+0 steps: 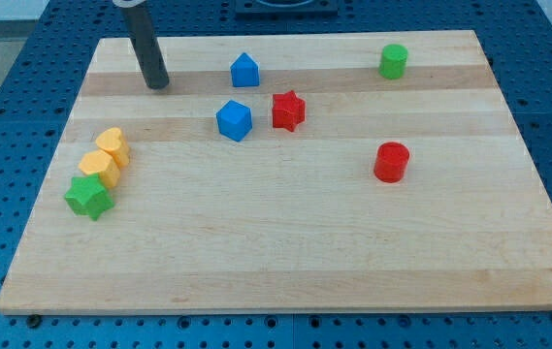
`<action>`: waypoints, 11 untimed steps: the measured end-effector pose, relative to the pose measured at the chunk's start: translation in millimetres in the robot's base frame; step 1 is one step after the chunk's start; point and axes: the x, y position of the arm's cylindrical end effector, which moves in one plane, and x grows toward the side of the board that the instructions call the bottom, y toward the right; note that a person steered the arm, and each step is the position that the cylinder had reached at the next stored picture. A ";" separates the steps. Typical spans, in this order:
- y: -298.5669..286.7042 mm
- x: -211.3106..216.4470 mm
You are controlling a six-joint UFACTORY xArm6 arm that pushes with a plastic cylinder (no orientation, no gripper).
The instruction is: Place the blue cube to the top right of the red star
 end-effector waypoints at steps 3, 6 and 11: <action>14.4 48.4; 100.2 37.4; 187.1 39.4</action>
